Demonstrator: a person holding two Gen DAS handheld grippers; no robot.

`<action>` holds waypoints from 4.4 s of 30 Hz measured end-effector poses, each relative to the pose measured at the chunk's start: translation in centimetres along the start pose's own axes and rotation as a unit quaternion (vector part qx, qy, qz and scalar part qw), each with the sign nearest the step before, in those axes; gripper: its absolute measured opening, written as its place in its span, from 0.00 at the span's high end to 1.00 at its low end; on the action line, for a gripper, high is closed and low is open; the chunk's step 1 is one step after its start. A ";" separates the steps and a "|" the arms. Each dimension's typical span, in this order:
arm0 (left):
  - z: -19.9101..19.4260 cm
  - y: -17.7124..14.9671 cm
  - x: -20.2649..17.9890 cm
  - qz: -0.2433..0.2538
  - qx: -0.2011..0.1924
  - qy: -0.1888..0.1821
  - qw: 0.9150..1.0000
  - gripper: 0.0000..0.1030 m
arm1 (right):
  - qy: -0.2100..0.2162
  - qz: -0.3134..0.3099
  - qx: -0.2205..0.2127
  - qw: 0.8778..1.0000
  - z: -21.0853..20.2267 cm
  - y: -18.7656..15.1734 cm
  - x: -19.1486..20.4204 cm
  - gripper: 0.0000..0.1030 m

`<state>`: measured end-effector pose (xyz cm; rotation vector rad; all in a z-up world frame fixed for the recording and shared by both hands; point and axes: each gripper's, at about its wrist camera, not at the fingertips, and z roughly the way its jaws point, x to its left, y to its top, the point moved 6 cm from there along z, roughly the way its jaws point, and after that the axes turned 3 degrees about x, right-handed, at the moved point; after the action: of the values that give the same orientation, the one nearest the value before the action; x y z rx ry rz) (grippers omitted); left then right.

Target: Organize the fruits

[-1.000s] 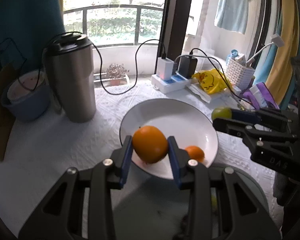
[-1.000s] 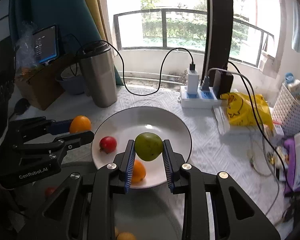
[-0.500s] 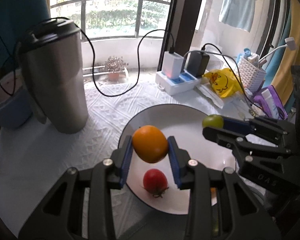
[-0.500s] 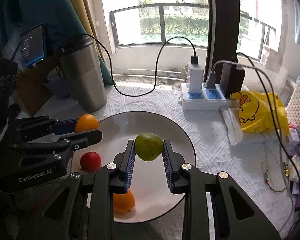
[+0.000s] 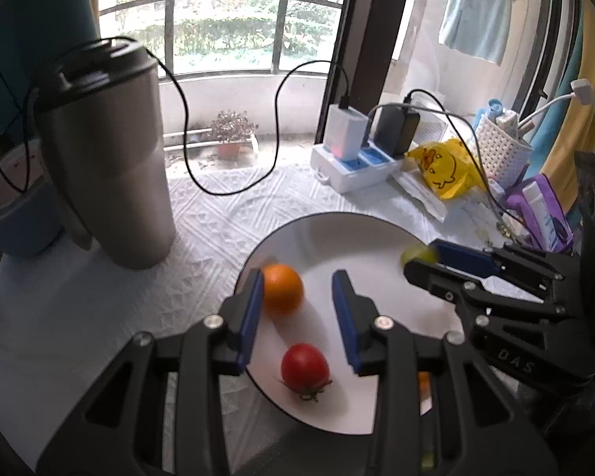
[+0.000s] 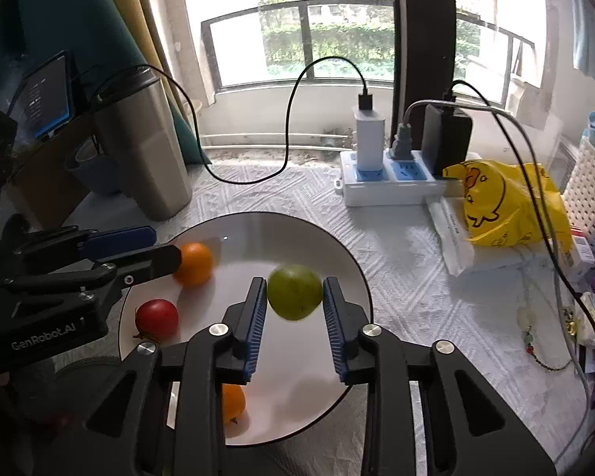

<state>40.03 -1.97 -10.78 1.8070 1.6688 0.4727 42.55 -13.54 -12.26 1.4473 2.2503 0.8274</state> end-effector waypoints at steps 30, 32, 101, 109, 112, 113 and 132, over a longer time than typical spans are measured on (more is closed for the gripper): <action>-10.9 -4.8 0.0 -0.023 -0.057 0.019 0.998 0.38 | -0.002 -0.003 -0.051 0.999 -9.8 -3.3 2.8 0.50; -11.2 -5.7 0.1 -0.027 -0.054 0.021 0.998 0.38 | -0.003 -0.004 -0.047 0.999 -10.1 -4.2 2.8 0.50; -10.7 -18.5 -2.2 0.034 0.042 0.006 0.999 0.72 | 0.025 -0.025 0.033 0.999 -10.0 -14.2 4.5 0.73; -10.7 -20.0 -2.9 0.038 0.061 -0.005 0.997 0.71 | 0.027 -0.026 0.028 0.999 -10.9 -14.5 4.8 0.73; -10.9 -20.3 -3.1 0.044 0.063 -0.009 0.997 0.71 | 0.026 -0.026 0.027 0.999 -11.0 -14.4 4.8 0.73; -10.9 -20.4 -3.2 0.046 0.065 -0.010 0.997 0.71 | 0.026 -0.026 0.027 0.999 -11.0 -14.4 4.8 0.73; -10.2 -19.3 -3.1 0.047 0.053 -0.001 0.998 0.71 | 0.023 -0.024 0.024 0.999 -11.6 -14.0 4.8 0.73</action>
<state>18.47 -2.83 -15.42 1.9685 1.6400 0.4296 24.07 -16.88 -12.06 1.4031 2.3440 0.8065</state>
